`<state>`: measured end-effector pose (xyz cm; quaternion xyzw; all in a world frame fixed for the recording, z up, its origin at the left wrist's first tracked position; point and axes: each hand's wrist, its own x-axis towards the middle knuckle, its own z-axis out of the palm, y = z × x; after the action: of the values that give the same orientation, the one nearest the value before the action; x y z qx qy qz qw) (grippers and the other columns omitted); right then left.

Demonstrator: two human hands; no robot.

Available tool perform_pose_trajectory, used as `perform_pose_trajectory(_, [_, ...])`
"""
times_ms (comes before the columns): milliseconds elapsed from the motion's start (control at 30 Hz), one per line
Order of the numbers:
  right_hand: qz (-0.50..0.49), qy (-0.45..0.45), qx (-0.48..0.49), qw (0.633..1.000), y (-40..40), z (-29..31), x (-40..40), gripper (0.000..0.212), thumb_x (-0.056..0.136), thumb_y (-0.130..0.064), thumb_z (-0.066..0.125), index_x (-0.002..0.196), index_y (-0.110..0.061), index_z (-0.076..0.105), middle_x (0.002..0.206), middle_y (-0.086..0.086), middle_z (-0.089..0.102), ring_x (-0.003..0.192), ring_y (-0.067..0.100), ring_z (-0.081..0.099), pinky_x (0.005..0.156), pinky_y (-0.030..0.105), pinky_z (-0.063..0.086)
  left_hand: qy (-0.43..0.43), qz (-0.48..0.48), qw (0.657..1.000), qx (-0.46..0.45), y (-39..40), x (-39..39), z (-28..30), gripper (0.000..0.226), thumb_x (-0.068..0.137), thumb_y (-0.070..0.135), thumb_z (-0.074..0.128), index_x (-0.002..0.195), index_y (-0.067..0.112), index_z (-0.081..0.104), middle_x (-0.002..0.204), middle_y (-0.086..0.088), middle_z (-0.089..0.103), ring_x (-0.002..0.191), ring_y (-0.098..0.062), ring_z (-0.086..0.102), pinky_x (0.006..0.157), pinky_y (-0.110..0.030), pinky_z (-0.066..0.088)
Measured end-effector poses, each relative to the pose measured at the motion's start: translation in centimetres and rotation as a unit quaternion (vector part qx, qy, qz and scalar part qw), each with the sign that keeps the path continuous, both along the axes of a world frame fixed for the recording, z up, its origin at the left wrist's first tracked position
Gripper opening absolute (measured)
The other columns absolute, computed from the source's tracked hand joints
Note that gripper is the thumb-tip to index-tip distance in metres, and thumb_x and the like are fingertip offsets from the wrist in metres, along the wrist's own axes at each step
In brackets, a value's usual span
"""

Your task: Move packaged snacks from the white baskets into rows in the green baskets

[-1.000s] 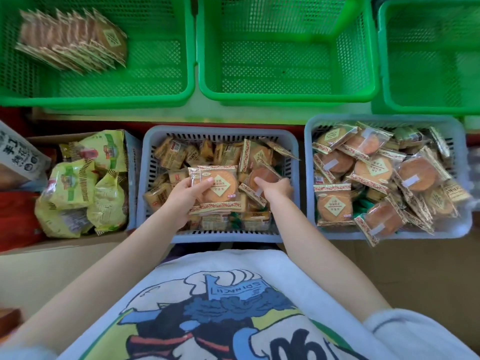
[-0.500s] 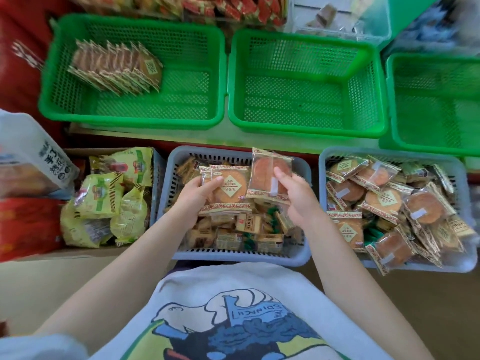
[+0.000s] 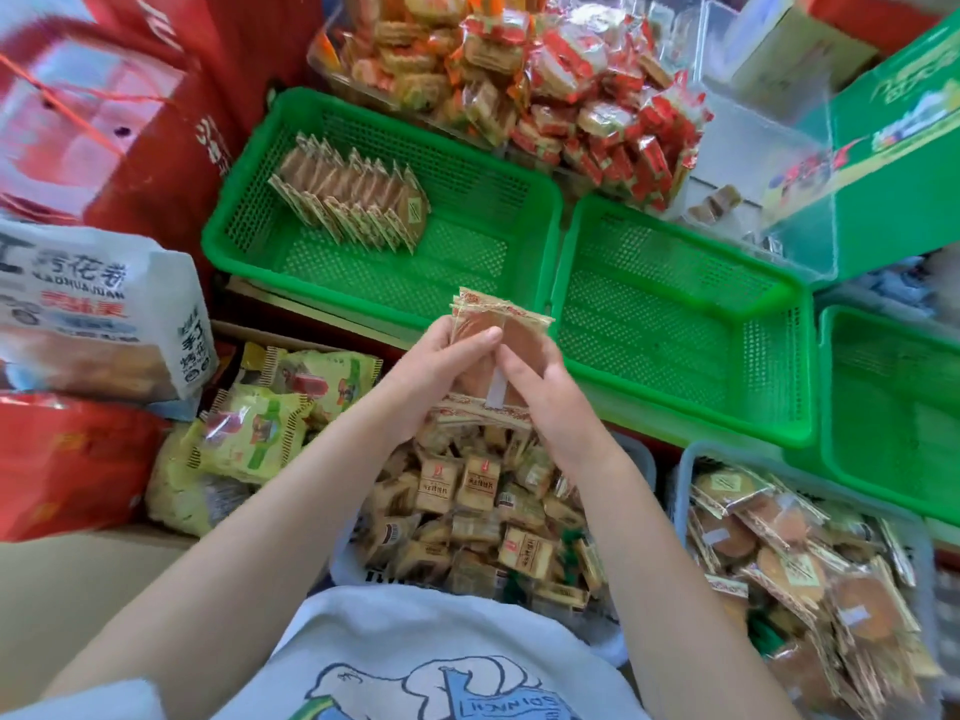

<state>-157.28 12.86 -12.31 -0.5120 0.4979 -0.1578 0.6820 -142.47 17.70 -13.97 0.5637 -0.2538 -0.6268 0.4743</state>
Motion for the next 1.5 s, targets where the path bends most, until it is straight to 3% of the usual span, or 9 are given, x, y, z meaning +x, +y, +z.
perform_pose_trajectory(100, [-0.028, -0.023, 0.064, 0.997, -1.9, -0.8, 3.3, 0.065, 0.081, -0.049, 0.073, 0.136, -0.019, 0.057, 0.125, 0.003, 0.071, 0.117, 0.024, 0.066, 0.105, 0.046, 0.049, 0.008, 0.050, 0.999, -0.011, -1.5, 3.1, -0.8, 0.047, 0.097, 0.039, 0.060, 0.137, 0.018, 0.046, 0.123, 0.000, 0.065, 0.100, -0.008, 0.070, 0.079, -0.023, 0.055])
perform_pose_trajectory(233, [-0.068, 0.014, 0.077, 0.995, -5.0, -2.6, 7.3, 0.060, 0.078, -0.044, 0.077, 0.126, -0.010, 0.064, 0.116, 0.010, 0.074, 0.109, 0.030, 0.069, 0.102, 0.047, 0.051, -0.201, 0.024, 0.979, -0.001, -3.8, 7.7, -3.4, 0.058, 0.103, 0.055, 0.037, 0.150, 0.021, 0.037, 0.141, 0.003, 0.052, 0.123, -0.010, 0.055, 0.099, -0.031, 0.045])
perform_pose_trajectory(467, [-0.177, 0.163, 0.047, 0.969, -14.3, -8.4, 13.7, 0.112, 0.051, -0.072, 0.074, 0.139, -0.010, 0.043, 0.135, 0.008, 0.059, 0.115, 0.031, 0.063, 0.102, 0.050, 0.050, -0.598, -0.167, 0.780, 0.082, -2.8, 13.7, -9.8, 0.055, 0.094, 0.071, 0.036, 0.119, 0.034, 0.067, 0.126, 0.007, 0.064, 0.128, -0.020, 0.048, 0.120, -0.047, 0.008])
perform_pose_trajectory(600, [-0.141, 0.263, -0.023, 0.954, -17.7, -9.9, 17.8, 0.079, 0.087, -0.049, 0.070, 0.144, -0.004, 0.039, 0.136, 0.010, 0.052, 0.123, 0.028, 0.054, 0.090, 0.033, 0.043, -0.608, -0.169, 0.773, 0.065, -2.6, 13.7, -10.4, 0.058, 0.091, 0.075, 0.032, 0.115, 0.036, 0.067, 0.124, 0.009, 0.061, 0.130, -0.022, 0.043, 0.116, -0.045, 0.005])
perform_pose_trajectory(967, [0.037, 0.276, -0.143, 0.950, -16.7, -11.7, 21.5, 0.054, 0.098, -0.028, 0.057, 0.149, -0.019, 0.042, 0.142, 0.006, 0.054, 0.126, 0.026, 0.053, 0.090, 0.027, 0.037, -0.625, -0.136, 0.768, 0.017, -2.0, 13.7, -11.9, 0.064, 0.092, 0.074, 0.025, 0.105, 0.030, 0.070, 0.112, 0.011, 0.063, 0.117, -0.022, 0.050, 0.115, -0.043, 0.004])
perform_pose_trajectory(1133, [0.018, 0.263, -0.109, 0.958, -13.1, -8.3, 17.1, 0.037, 0.102, -0.023, 0.049, 0.137, -0.013, 0.054, 0.125, 0.003, 0.061, 0.105, 0.021, 0.062, 0.097, 0.039, 0.052, -0.618, -0.157, 0.770, 0.027, -2.2, 13.6, -11.1, 0.060, 0.094, 0.072, 0.027, 0.115, 0.031, 0.065, 0.121, 0.010, 0.057, 0.126, -0.021, 0.043, 0.117, -0.043, 0.001])
perform_pose_trajectory(1233, [0.001, 0.221, -0.100, 0.970, -9.4, -5.9, 12.7, 0.021, 0.103, -0.019, 0.048, 0.109, -0.011, 0.067, 0.101, 0.005, 0.071, 0.082, 0.020, 0.070, 0.079, 0.038, 0.060, -0.619, -0.165, 0.767, 0.035, -2.4, 13.5, -10.8, 0.060, 0.094, 0.072, 0.028, 0.118, 0.030, 0.064, 0.127, 0.007, 0.057, 0.129, -0.024, 0.041, 0.118, -0.046, 0.004])
perform_pose_trajectory(1400, [-0.031, 0.238, -0.122, 0.963, -3.4, -2.9, 1.9, 0.017, 0.101, -0.021, 0.053, 0.093, -0.018, 0.067, 0.077, 0.001, 0.068, 0.058, 0.012, 0.060, 0.052, 0.023, 0.043, -0.662, -0.226, 0.712, 0.057, -2.5, 12.2, -8.5, 0.066, 0.098, 0.065, 0.031, 0.133, 0.016, 0.059, 0.132, -0.010, 0.059, 0.128, -0.031, 0.047, 0.116, -0.050, 0.028])
perform_pose_trajectory(1500, [-0.075, 0.282, -0.085, 0.953, -0.7, -3.1, -5.2, 0.016, 0.102, -0.027, 0.054, 0.096, -0.018, 0.066, 0.080, 0.000, 0.069, 0.059, 0.010, 0.059, 0.055, 0.023, 0.042, -0.604, -0.168, 0.779, -0.022, -1.4, 7.1, -5.2, 0.051, 0.100, 0.046, 0.050, 0.134, 0.009, 0.058, 0.131, -0.014, 0.060, 0.127, -0.033, 0.047, 0.104, -0.046, 0.041])
